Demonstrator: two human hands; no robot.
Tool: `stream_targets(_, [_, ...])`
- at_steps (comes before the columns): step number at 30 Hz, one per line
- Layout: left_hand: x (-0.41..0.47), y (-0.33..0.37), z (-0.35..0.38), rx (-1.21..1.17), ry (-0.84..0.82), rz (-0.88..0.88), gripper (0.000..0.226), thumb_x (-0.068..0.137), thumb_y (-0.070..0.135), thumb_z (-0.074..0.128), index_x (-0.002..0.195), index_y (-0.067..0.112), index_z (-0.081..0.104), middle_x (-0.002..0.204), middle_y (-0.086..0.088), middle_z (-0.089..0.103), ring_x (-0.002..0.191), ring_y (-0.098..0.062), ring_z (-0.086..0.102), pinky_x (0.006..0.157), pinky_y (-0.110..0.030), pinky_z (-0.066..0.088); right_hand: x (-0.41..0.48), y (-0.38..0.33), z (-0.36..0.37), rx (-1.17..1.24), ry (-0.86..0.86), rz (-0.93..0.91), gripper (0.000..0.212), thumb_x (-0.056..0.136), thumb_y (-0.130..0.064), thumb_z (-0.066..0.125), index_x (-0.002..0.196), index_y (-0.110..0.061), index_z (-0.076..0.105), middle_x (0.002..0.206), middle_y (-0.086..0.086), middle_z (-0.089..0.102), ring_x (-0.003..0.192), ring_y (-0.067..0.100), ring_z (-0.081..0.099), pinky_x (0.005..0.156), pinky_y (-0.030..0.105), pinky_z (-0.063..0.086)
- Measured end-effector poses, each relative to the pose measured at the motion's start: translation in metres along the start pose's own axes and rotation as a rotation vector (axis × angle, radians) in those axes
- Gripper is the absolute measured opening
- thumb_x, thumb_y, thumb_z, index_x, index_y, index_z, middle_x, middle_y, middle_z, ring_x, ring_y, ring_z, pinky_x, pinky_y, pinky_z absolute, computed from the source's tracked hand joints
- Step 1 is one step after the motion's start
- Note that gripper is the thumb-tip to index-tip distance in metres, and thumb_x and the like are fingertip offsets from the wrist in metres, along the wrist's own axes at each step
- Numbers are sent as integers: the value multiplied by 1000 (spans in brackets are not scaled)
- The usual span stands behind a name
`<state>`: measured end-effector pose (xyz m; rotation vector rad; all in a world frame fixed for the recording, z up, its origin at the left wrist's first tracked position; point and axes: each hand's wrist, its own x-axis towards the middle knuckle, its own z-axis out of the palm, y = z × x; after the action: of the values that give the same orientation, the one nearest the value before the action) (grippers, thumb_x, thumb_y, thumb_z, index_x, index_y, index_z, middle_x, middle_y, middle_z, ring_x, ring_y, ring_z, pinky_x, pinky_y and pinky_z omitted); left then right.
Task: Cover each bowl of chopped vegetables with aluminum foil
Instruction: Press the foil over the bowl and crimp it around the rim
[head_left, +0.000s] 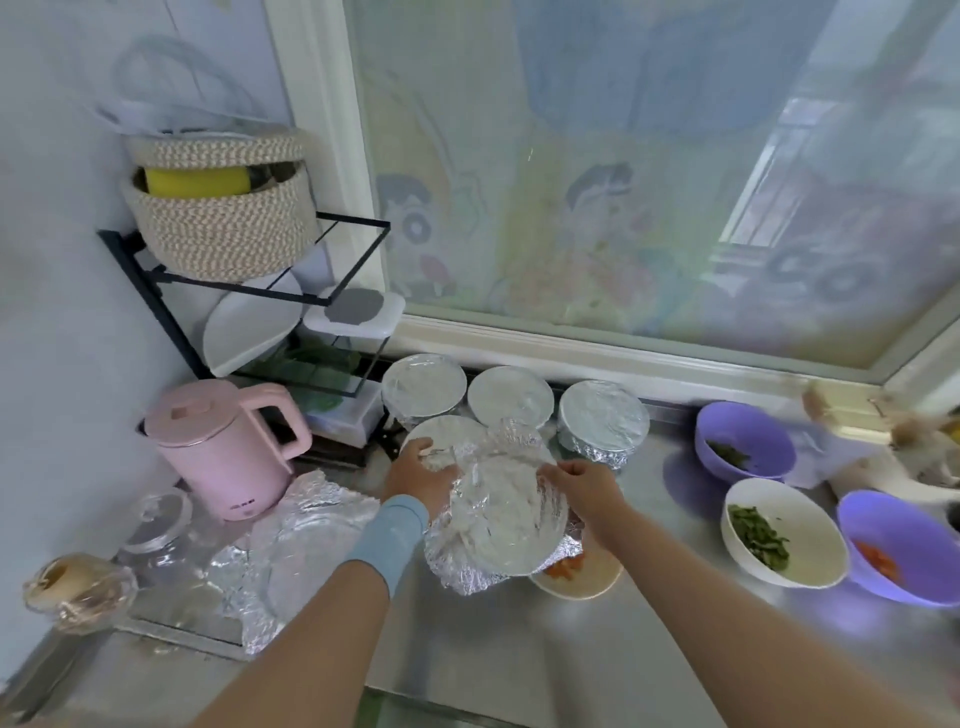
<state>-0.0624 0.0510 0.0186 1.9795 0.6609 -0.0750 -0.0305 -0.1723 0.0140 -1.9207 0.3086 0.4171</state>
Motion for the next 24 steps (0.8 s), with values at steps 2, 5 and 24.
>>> stream_targets(2, [-7,12,27,-39,-40,-9,54,84,21,72,133,23,49,133,1,51,103,-22,56,80,-30,47,5,16,-28,4,44,37,21,83,-33,77,85,-14,72,77,9,71,63,20,58,60,31,52])
stream_targets(5, [-16,20,66,-36,-88,7,55,81,22,73,131,26,50,132,0,51,99,-23,62,82,-36,54,11,40,-59,7,113,63,20,80,-28,79,77,-10,70,70,7,67,58,20,57,54,27,48])
stream_targets(24, [-18,-15,158,876,-307,476,57,104,35,29,156,20,9,164,2,0,150,-19,2,122,-37,13,35,105,-53,-112,261,170,20,96,-32,54,90,-16,64,73,-2,65,67,17,59,59,29,42])
